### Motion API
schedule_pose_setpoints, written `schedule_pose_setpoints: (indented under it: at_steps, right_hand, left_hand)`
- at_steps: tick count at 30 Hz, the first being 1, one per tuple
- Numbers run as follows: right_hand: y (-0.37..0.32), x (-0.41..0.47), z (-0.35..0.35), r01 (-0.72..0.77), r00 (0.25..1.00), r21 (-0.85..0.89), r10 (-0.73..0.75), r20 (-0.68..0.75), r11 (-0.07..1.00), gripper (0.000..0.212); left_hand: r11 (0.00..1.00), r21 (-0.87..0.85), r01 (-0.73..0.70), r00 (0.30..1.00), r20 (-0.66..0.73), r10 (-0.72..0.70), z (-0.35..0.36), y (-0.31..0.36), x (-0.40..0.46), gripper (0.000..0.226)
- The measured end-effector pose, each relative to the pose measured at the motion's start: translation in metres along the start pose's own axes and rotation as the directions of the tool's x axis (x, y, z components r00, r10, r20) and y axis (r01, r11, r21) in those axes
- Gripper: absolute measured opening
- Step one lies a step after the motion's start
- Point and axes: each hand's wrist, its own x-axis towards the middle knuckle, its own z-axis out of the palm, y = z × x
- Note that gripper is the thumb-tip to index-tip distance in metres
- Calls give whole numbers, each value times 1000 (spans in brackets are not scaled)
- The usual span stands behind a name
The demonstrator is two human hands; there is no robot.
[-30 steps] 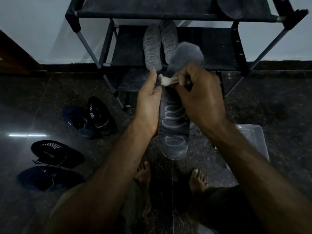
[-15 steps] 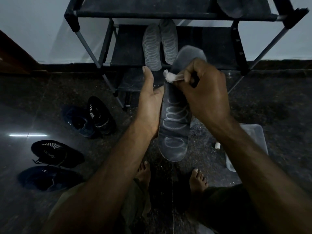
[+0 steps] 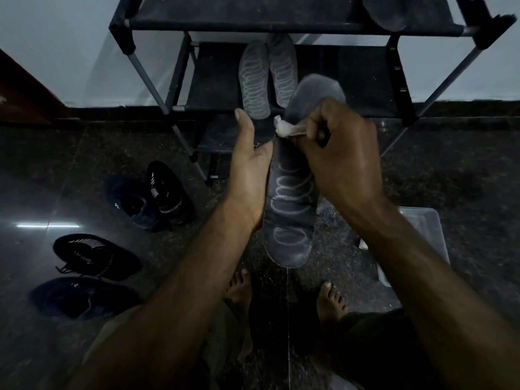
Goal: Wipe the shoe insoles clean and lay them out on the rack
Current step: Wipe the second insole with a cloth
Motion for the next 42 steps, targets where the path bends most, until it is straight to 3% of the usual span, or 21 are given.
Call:
schedule_pose_setpoints:
  at_steps: [4, 7, 10, 15, 24, 34, 42]
  right_hand:
    - [0, 4, -4, -145, 989, 294, 149, 10, 945, 29]
    - [2, 8, -14, -209, 972, 394, 233, -15, 895, 27]
    - [5, 6, -11, -243, 966, 384, 258, 12, 891, 25]
    - [6, 1, 0, -199, 978, 286, 207, 3, 937, 29]
    - [6, 8, -15, -270, 952, 378, 303, -31, 886, 20]
    - [11, 11, -20, -254, 945, 379, 312, -99, 890, 26]
    - [11, 6, -14, -194, 978, 303, 209, -20, 933, 18]
  left_hand:
    - [1000, 8, -14, 999, 40, 13, 2, 0, 2, 77]
    - [999, 8, -52, 998, -22, 52, 3, -1, 4, 54]
    - [995, 96, -31, 998, -46, 36, 4, -4, 4, 46]
    - [995, 95, -13, 999, -31, 16, 7, -5, 0, 47]
    - [943, 311, -117, 958, -217, 190, -2, 0, 8, 42]
    - [949, 309, -67, 972, -195, 133, 1, -6, 2, 22]
    - [954, 262, -148, 954, -215, 207, 2, 2, 2, 24]
